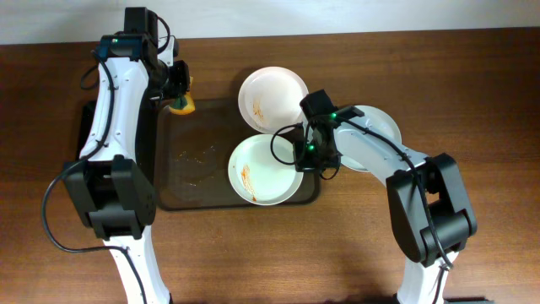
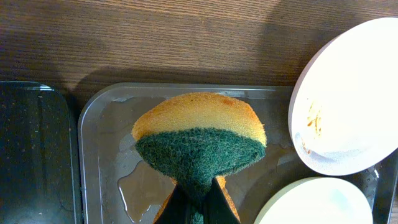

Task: Clean dirty plates on tray and stack at the side

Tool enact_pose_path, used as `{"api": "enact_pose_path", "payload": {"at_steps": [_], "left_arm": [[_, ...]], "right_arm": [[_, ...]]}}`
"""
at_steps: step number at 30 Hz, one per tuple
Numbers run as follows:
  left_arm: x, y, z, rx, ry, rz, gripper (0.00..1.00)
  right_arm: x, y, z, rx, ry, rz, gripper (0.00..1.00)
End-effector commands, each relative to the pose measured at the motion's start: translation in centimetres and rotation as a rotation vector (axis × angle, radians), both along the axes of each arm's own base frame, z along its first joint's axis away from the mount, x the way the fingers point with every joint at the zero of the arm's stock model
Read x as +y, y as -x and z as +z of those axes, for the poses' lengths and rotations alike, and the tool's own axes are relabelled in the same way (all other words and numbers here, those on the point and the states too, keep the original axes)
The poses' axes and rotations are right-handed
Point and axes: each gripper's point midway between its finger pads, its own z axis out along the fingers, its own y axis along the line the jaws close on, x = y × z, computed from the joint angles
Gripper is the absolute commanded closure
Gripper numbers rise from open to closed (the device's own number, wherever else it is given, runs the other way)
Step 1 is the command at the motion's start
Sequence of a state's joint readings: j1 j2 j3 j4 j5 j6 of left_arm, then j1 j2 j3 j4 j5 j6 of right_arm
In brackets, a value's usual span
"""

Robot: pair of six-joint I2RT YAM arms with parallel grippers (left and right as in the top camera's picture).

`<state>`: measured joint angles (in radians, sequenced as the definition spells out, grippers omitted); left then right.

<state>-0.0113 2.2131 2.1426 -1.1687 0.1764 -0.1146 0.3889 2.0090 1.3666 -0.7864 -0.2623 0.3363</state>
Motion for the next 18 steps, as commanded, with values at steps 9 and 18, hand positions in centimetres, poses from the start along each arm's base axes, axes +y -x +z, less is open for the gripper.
{"api": "enact_pose_path", "payload": {"at_steps": [9,18], "left_arm": [[-0.3,0.0,0.1,-0.005,0.005,-0.023,0.99],[-0.3,0.3,0.0,0.005,0.004,-0.023,0.99]], "right_arm": [[9.4,-2.8,3.6,-0.168,-0.063,-0.192,0.96],[10.9,-1.7,1.4,-0.132,-0.039,-0.224,0.62]]}}
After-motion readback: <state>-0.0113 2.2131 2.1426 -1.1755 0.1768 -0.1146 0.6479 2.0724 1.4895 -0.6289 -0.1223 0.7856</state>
